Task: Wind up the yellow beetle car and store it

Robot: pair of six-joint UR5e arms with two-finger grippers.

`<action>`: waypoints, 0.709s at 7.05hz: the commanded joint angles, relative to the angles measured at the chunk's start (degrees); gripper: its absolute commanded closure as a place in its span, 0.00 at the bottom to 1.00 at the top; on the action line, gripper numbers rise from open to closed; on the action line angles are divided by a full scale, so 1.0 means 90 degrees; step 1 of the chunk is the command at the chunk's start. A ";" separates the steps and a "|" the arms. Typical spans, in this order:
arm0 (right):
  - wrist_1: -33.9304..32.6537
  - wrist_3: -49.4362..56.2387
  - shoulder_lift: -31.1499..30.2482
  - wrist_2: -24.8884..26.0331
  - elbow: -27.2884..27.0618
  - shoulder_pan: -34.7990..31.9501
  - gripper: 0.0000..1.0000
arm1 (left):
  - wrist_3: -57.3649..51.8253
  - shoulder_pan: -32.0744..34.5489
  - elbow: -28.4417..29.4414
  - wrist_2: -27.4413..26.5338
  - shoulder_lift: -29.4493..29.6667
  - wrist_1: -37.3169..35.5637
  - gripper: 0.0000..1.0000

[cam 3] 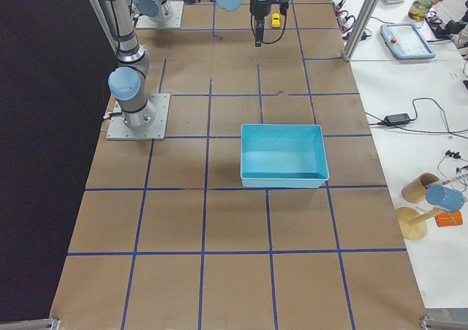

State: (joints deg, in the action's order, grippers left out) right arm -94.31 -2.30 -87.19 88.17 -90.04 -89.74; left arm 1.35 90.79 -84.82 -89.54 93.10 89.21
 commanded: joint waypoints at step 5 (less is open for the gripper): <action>0.0000 0.0001 0.0000 -0.0011 -0.0006 0.0000 0.00 | -0.3958 -0.0449 0.0030 0.0027 0.0444 -0.0291 0.03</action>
State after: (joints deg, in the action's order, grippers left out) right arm -94.31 -2.29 -87.19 88.08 -90.08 -89.74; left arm -23.19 87.85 -84.61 -89.35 95.27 87.85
